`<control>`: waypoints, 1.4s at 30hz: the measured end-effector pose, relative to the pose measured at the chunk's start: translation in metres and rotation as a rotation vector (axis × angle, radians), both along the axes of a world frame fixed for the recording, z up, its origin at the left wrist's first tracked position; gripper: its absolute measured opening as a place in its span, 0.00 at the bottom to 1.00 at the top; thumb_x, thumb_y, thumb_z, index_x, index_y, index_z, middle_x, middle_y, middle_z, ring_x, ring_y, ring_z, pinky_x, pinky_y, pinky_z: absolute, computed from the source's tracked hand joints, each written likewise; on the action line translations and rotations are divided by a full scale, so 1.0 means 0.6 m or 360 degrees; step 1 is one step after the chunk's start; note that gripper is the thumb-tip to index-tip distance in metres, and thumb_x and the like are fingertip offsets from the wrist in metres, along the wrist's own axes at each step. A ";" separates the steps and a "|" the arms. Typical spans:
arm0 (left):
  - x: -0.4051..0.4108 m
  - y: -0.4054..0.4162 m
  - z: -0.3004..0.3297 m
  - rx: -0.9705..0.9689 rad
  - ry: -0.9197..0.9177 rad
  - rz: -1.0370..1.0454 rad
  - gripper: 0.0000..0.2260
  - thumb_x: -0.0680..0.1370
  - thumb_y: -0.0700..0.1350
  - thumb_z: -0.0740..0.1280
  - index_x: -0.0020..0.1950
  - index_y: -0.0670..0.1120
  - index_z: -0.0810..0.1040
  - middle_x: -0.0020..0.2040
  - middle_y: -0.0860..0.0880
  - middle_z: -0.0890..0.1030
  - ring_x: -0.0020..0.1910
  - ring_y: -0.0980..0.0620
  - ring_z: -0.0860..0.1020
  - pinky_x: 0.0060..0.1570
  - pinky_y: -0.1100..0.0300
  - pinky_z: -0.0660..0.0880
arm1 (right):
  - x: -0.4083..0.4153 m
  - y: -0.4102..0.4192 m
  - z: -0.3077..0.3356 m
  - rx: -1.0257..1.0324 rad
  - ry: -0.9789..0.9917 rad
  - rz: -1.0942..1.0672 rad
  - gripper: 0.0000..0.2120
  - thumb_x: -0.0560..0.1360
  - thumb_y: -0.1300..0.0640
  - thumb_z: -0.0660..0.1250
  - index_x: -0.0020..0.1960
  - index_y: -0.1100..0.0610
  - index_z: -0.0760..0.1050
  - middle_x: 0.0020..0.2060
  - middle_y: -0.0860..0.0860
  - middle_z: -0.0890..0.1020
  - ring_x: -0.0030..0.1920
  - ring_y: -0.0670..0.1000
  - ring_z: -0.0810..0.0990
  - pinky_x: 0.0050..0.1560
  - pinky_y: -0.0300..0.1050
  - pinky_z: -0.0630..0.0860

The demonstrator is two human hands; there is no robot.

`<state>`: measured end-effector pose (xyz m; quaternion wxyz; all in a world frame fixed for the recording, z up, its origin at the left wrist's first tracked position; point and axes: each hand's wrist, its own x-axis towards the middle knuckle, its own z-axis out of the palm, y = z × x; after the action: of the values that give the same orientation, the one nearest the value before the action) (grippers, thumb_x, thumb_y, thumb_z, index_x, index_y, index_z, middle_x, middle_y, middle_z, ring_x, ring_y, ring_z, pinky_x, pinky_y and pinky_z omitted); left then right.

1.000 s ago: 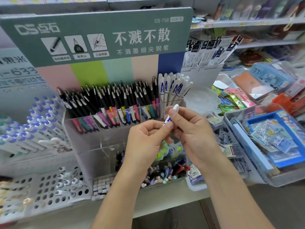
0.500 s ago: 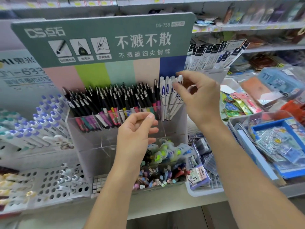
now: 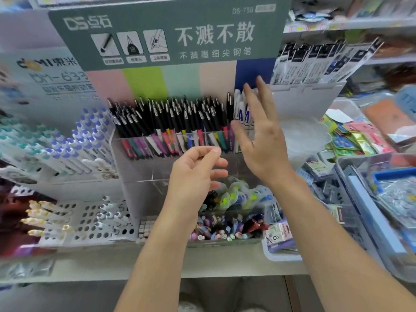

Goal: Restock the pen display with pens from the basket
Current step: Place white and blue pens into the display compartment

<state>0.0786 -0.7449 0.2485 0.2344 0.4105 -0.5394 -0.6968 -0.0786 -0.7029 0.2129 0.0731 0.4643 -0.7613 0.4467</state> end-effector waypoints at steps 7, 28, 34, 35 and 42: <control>-0.044 0.033 -0.001 0.0028 0.0038 -0.0422 0.04 0.81 0.47 0.68 0.50 0.48 0.81 0.38 0.52 0.84 0.35 0.55 0.81 0.33 0.64 0.76 | 0.011 0.096 0.028 -0.0271 -0.0119 -0.0434 0.29 0.77 0.59 0.71 0.76 0.57 0.67 0.77 0.55 0.64 0.78 0.50 0.61 0.75 0.35 0.60; 0.052 0.789 -0.107 0.0206 -0.0189 -0.2622 0.02 0.81 0.42 0.66 0.49 0.45 0.78 0.39 0.47 0.82 0.31 0.55 0.80 0.31 0.62 0.74 | 0.496 0.913 -0.142 -0.0817 -0.1467 -0.2875 0.03 0.75 0.55 0.73 0.45 0.50 0.80 0.42 0.54 0.86 0.42 0.54 0.86 0.51 0.59 0.83; 0.027 0.984 -0.216 0.0127 -0.0506 -0.2537 0.05 0.83 0.43 0.64 0.51 0.44 0.78 0.46 0.45 0.81 0.39 0.51 0.78 0.34 0.61 0.77 | 0.520 1.114 -0.242 -0.0941 -0.1754 -0.2957 0.21 0.66 0.45 0.74 0.54 0.56 0.81 0.49 0.54 0.85 0.50 0.55 0.85 0.57 0.59 0.82; 0.017 1.016 -0.242 0.0129 -0.0602 -0.2505 0.06 0.83 0.43 0.62 0.52 0.44 0.78 0.46 0.45 0.81 0.39 0.51 0.78 0.36 0.60 0.77 | 0.505 1.145 -0.257 -0.0902 -0.1821 -0.2887 0.23 0.67 0.45 0.75 0.56 0.57 0.81 0.52 0.54 0.84 0.53 0.55 0.84 0.59 0.58 0.81; -0.056 1.163 -0.446 -0.0202 -0.1225 -0.2250 0.10 0.82 0.42 0.57 0.50 0.41 0.77 0.50 0.42 0.80 0.43 0.45 0.79 0.39 0.53 0.79 | 0.363 1.298 -0.411 -0.0434 -0.2232 -0.2427 0.17 0.71 0.54 0.79 0.46 0.69 0.81 0.39 0.61 0.86 0.32 0.52 0.82 0.39 0.44 0.80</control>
<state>0.0450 -0.0468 -0.0190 -0.4412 0.1693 -0.7530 -0.4579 0.1392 0.0757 -0.0335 -0.0708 -0.5149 -0.6672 0.5336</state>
